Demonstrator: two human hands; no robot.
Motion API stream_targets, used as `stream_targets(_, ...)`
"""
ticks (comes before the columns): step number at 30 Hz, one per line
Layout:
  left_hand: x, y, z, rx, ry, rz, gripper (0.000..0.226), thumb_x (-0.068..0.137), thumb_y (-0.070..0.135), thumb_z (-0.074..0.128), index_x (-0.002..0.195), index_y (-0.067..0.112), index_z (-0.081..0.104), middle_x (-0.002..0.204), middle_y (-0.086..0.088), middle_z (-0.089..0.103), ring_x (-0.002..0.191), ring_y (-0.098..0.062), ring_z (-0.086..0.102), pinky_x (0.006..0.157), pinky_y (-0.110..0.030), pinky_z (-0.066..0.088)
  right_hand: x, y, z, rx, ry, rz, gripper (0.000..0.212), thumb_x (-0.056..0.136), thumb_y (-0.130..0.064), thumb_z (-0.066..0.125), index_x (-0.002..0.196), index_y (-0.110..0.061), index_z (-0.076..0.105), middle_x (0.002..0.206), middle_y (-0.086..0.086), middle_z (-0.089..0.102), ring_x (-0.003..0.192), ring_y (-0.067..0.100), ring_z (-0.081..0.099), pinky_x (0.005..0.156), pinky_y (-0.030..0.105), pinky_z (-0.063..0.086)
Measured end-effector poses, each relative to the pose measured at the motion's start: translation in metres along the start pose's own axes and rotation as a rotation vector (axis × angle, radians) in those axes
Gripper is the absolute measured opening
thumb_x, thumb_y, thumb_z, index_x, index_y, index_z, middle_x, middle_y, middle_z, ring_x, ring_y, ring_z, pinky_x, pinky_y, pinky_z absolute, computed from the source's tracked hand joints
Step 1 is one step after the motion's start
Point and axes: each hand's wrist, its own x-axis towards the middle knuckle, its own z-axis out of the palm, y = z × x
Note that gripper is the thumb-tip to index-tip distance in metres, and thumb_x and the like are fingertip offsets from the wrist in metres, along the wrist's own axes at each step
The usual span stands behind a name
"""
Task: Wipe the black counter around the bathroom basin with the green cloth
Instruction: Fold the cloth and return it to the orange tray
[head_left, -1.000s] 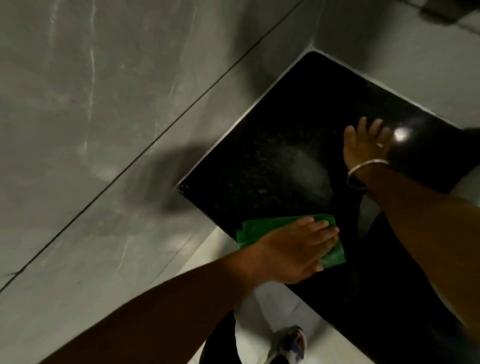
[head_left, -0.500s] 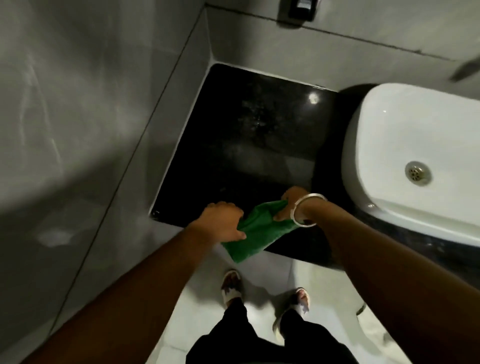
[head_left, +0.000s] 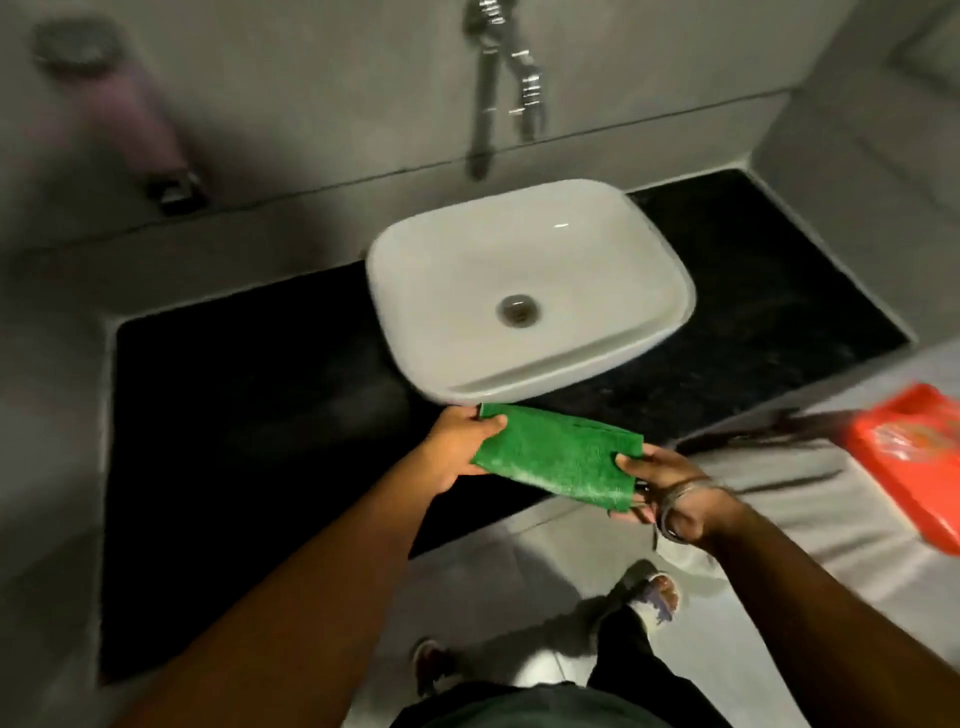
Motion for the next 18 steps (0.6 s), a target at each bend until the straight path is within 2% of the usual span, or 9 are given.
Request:
stream_targets(2, 0.018, 0.015, 0.077, 0.108, -0.057, 0.019, 0.021, 0.095, 0.019, 0.063, 0.114, 0.011, 0.065, 0.107, -0.010, 0.071, 0.086, -0.021, 0.069, 0.068, -0.037, 0.057, -0.012, -0.002, -0.068, 0.091, 0.120, -0.027, 0.017, 0.090, -0.013, 0.060, 0.107, -0.016, 0.062, 0.097, 0.011, 0.070, 0.082, 0.030, 0.067, 0.066, 0.047, 0.058)
stream_targets(6, 0.054, 0.033, 0.234, 0.223, -0.200, -0.004, 0.024, 0.097, 0.018, 0.061, 0.117, 0.008, 0.065, 0.105, -0.011, 0.072, 0.085, -0.020, 0.069, 0.062, -0.034, 0.059, -0.026, -0.003, -0.211, 0.244, 0.338, -0.081, 0.010, 0.087, -0.019, 0.066, 0.095, -0.016, 0.061, 0.090, 0.009, 0.069, 0.076, 0.025, 0.067, 0.058, 0.042, 0.059)
stream_targets(7, 0.063, 0.033, 0.278, 0.244, -0.229, -0.009, 0.022, 0.097, 0.018, 0.060, 0.117, 0.009, 0.065, 0.104, -0.010, 0.072, 0.084, -0.019, 0.069, 0.062, -0.034, 0.059, -0.030, -0.003, -0.252, 0.271, 0.382, -0.098, 0.012, 0.087, -0.020, 0.067, 0.095, -0.015, 0.061, 0.089, 0.009, 0.069, 0.074, 0.024, 0.068, 0.056, 0.041, 0.058)
stream_targets(9, 0.080, 0.030, 0.357, 0.281, -0.263, -0.027, 0.016, 0.096, 0.017, 0.060, 0.111, 0.012, 0.066, 0.109, -0.012, 0.072, 0.091, -0.022, 0.069, 0.074, -0.040, 0.059, -0.034, -0.005, -0.327, 0.286, 0.442, -0.120, 0.014, 0.086, -0.020, 0.069, 0.096, -0.013, 0.061, 0.089, 0.010, 0.068, 0.071, 0.024, 0.068, 0.057, 0.038, 0.056)
stream_targets(11, 0.094, 0.024, 0.443, 0.298, -0.287, -0.071, 0.012, 0.096, 0.016, 0.061, 0.107, 0.016, 0.064, 0.112, -0.013, 0.071, 0.096, -0.026, 0.068, 0.076, -0.042, 0.057, -0.043, -0.010, -0.409, 0.302, 0.517, -0.131, 0.011, 0.085, -0.014, 0.069, 0.092, -0.010, 0.062, 0.086, 0.014, 0.065, 0.069, 0.028, 0.064, 0.060, 0.040, 0.054)
stream_targets(13, 0.110, 0.011, 0.523, 0.327, -0.329, -0.135, 0.020, 0.095, 0.016, 0.061, 0.115, 0.016, 0.061, 0.111, -0.011, 0.069, 0.094, -0.027, 0.068, 0.073, -0.039, 0.056, -0.048, -0.013, -0.488, 0.325, 0.604, -0.125, 0.012, 0.083, 0.000, 0.067, 0.093, -0.002, 0.062, 0.087, 0.020, 0.062, 0.073, 0.032, 0.061, 0.068, 0.045, 0.053)
stream_targets(15, 0.127, -0.005, 0.587, 0.342, -0.375, -0.183, 0.022, 0.095, 0.015, 0.060, 0.117, 0.015, 0.059, 0.103, -0.008, 0.069, 0.081, -0.021, 0.067, 0.062, -0.032, 0.056, -0.047, -0.017, -0.560, 0.278, 0.670, -0.114, 0.020, 0.079, 0.010, 0.063, 0.099, 0.010, 0.062, 0.090, 0.025, 0.062, 0.070, 0.033, 0.062, 0.069, 0.044, 0.054)
stream_targets(17, 0.146, -0.021, 0.646, 0.329, -0.394, -0.223, 0.015, 0.094, 0.009, 0.060, 0.108, 0.014, 0.060, 0.095, -0.008, 0.069, 0.075, -0.018, 0.066, 0.051, -0.028, 0.054, -0.038, -0.021, -0.630, 0.139, 0.713, -0.057, 0.022, 0.079, 0.009, 0.064, 0.101, 0.012, 0.063, 0.091, 0.024, 0.062, 0.069, 0.029, 0.063, 0.069, 0.038, 0.056)
stream_targets(18, 0.157, -0.030, 0.671, 0.311, -0.406, -0.262, 0.011, 0.094, 0.007, 0.059, 0.102, 0.014, 0.060, 0.094, -0.009, 0.069, 0.075, -0.019, 0.066, 0.051, -0.029, 0.055, -0.030, -0.023, -0.660, 0.035, 0.713, -0.021, 0.024, 0.080, 0.005, 0.065, 0.103, 0.010, 0.064, 0.094, 0.023, 0.063, 0.077, 0.029, 0.063, 0.077, 0.039, 0.055)
